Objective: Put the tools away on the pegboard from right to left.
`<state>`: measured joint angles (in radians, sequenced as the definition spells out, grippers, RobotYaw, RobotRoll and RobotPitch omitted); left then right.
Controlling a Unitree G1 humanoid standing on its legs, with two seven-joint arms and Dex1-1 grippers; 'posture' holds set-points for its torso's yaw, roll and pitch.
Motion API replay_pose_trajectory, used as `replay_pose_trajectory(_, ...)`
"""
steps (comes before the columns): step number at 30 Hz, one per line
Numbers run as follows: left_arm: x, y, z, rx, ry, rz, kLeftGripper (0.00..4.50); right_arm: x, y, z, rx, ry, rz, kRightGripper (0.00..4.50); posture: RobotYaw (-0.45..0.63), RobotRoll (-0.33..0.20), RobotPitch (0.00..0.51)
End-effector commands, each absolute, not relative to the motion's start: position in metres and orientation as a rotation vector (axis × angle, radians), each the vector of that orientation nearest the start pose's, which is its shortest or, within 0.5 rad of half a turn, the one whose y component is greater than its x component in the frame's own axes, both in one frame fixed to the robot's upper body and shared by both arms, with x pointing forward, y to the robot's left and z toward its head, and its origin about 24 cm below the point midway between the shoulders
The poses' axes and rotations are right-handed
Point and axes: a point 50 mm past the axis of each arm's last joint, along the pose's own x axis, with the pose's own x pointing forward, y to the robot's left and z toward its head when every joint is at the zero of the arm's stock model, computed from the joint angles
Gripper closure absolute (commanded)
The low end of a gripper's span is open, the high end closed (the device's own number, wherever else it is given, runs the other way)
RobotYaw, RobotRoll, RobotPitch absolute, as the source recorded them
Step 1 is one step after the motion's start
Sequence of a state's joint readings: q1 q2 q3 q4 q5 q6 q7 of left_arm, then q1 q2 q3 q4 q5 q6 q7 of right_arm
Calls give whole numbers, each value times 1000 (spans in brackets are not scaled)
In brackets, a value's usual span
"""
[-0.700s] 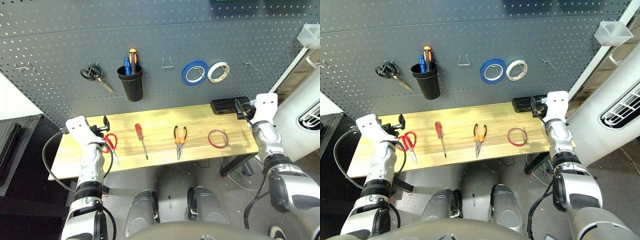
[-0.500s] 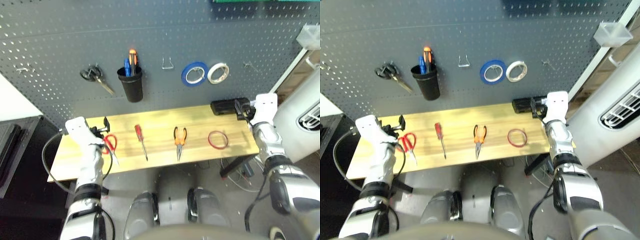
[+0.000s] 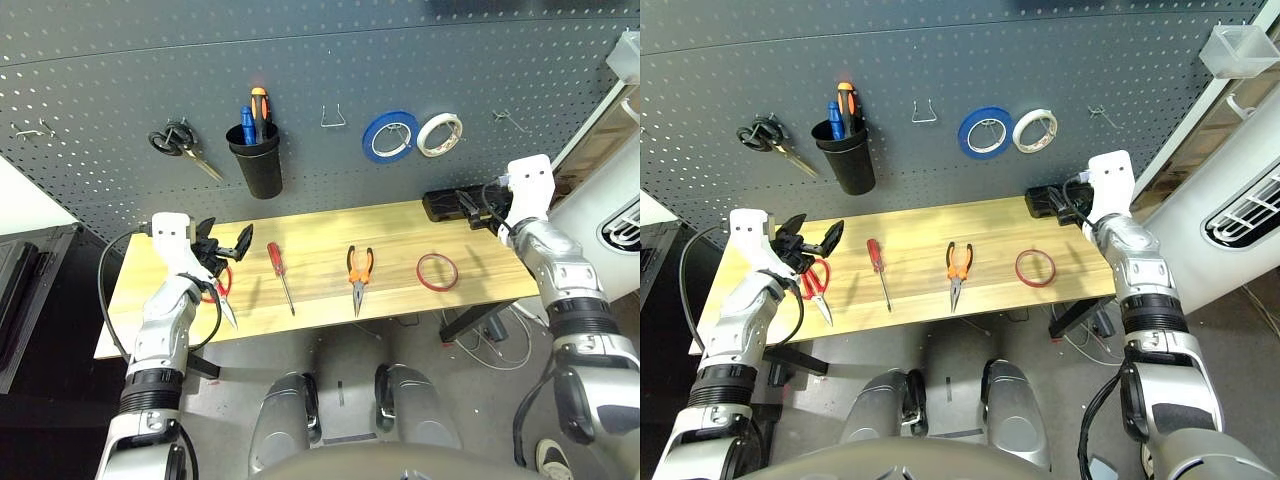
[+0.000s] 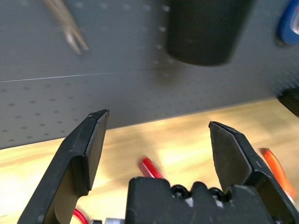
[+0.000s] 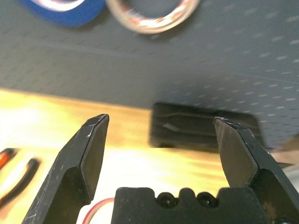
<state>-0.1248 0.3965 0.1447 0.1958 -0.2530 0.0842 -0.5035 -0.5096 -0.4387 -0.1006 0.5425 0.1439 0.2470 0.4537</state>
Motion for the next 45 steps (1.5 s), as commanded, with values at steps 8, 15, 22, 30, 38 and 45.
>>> replay_pose_trajectory(8,256,207,63,153,249,-723,35,338,-237,76,-199,531,437,0,-101,0,135)
replay_pose_trajectory(15,250,199,71,188,285,-892,35,337,-225,76,-212,684,444,0,-107,0,173)
replay_pose_trajectory(22,243,194,70,199,304,-1006,35,328,-207,53,-164,960,433,0,-107,0,194)
replay_pose_trajectory(30,238,187,73,206,335,-1102,35,331,-189,34,-153,1026,404,0,-103,0,207)
replay_pose_trajectory(38,236,186,66,272,403,-1129,35,335,-178,21,-150,1038,367,0,-80,0,239)
replay_pose_trajectory(45,233,185,63,289,447,-1126,35,336,-173,9,-160,1039,350,0,-73,0,248)
